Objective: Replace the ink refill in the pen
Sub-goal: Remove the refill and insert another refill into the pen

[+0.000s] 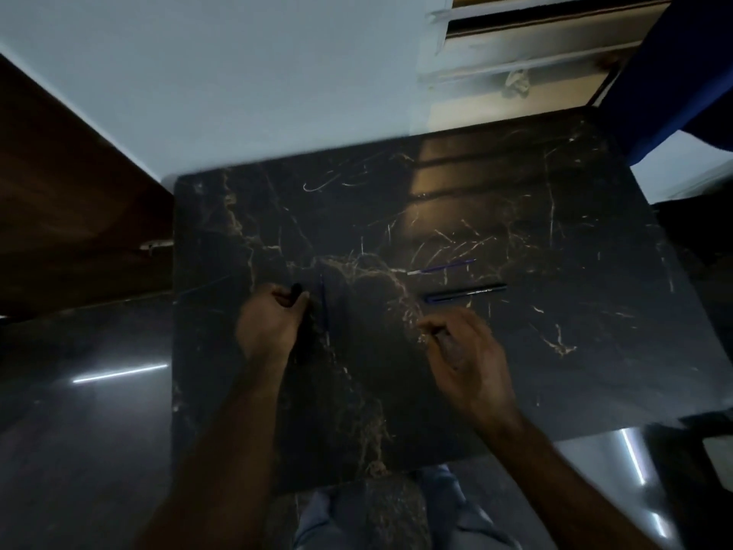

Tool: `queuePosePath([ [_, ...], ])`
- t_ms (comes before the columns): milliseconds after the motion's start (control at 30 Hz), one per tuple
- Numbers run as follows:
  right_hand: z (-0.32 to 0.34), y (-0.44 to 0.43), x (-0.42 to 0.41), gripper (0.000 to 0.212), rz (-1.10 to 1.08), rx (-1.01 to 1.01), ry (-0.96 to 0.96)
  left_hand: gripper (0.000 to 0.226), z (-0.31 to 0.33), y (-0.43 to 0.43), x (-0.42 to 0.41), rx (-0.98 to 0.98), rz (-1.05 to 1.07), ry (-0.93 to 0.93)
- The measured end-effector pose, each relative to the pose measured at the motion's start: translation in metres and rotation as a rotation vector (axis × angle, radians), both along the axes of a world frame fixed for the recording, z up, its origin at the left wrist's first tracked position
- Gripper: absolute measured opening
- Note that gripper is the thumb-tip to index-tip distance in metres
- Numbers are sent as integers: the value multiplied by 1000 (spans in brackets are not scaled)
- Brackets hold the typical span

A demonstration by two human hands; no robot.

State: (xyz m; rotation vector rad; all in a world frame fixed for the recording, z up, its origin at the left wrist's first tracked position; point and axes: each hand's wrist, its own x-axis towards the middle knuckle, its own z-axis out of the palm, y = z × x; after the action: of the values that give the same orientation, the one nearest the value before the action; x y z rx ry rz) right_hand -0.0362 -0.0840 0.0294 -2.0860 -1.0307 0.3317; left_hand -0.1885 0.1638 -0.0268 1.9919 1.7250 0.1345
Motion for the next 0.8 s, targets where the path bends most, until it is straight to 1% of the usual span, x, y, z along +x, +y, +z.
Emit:
queuePosePath([
  [100,14,24,-30,18,27,73,22,30,3,10,-4,-50,-28,-26],
  [133,18,33,-40,19,23,104,54,27,9,13,-6,-77,-21,-79],
  [167,21,42,-50,21,6,129,85,22,21,14,-6,-108,4,-177],
  [200,24,51,-58,22,-25,148,127,17,37,14,-6,-140,43,-316],
  [267,34,68,-69,19,-99,158,219,12,79,7,-5,-256,125,-646],
  [300,41,74,-72,17,-115,154,251,12,102,1,-7,-329,133,-793],
  [333,52,81,-74,17,-119,161,251,13,123,-4,-10,-378,108,-905],
  [400,78,92,-77,18,-144,215,210,17,159,-11,-15,-411,9,-1059],
  [433,93,98,-77,17,-195,290,291,19,174,-14,-16,-416,-35,-1126],
  [467,109,104,-76,17,-269,393,470,20,184,-15,-17,-421,-69,-1185],
  [533,138,115,-77,21,-343,606,949,16,199,-16,-18,-435,-144,-1262],
  [567,148,119,-78,22,-342,691,1092,14,204,-16,-16,-431,-196,-1272],
  [600,156,122,-78,23,-340,750,1138,13,208,-17,-14,-416,-246,-1270],
  [667,171,127,-76,23,-335,837,1111,13,214,-18,-8,-382,-318,-1279],
  [733,179,130,-72,16,-296,887,1014,13,219,-19,-1,-358,-357,-1311],
  [800,181,129,-67,9,-211,895,921,12,223,-17,6,-348,-375,-1315],
])
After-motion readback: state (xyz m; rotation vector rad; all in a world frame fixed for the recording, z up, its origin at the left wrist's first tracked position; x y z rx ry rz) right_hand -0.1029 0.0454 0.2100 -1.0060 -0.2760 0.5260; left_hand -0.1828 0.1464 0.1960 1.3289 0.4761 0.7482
